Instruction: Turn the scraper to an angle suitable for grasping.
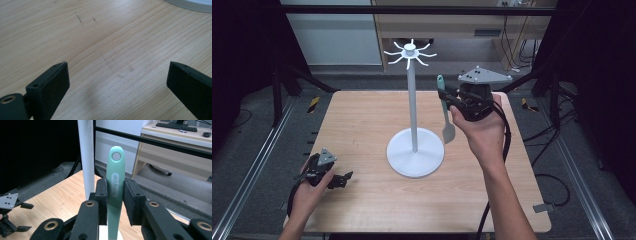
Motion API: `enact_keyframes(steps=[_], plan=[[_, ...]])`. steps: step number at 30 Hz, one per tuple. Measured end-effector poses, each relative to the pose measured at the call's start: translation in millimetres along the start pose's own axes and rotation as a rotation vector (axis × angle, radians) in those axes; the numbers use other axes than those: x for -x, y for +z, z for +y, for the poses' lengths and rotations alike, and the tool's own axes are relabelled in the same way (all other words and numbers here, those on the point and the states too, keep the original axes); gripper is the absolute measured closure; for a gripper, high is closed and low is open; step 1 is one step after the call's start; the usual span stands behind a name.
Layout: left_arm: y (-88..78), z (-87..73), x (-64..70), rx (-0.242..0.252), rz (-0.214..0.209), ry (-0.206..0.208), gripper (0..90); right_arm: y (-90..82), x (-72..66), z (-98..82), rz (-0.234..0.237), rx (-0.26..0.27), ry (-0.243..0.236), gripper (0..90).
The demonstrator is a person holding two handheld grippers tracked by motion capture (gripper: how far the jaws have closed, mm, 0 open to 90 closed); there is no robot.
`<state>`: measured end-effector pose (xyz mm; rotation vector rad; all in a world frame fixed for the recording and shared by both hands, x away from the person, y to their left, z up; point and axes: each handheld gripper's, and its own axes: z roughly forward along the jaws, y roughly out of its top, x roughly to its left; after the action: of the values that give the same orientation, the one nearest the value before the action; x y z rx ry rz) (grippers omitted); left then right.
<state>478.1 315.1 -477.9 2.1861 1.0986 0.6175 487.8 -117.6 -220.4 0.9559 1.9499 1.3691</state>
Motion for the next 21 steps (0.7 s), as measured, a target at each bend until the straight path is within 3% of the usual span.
enact_keyframes(steps=[21], plan=[[0.5, -0.1, 0.3, 0.001, -0.001, -0.002, 4.1, 0.9, -1.9, 8.1, 0.009, 0.022, 0.007, 74.4]])
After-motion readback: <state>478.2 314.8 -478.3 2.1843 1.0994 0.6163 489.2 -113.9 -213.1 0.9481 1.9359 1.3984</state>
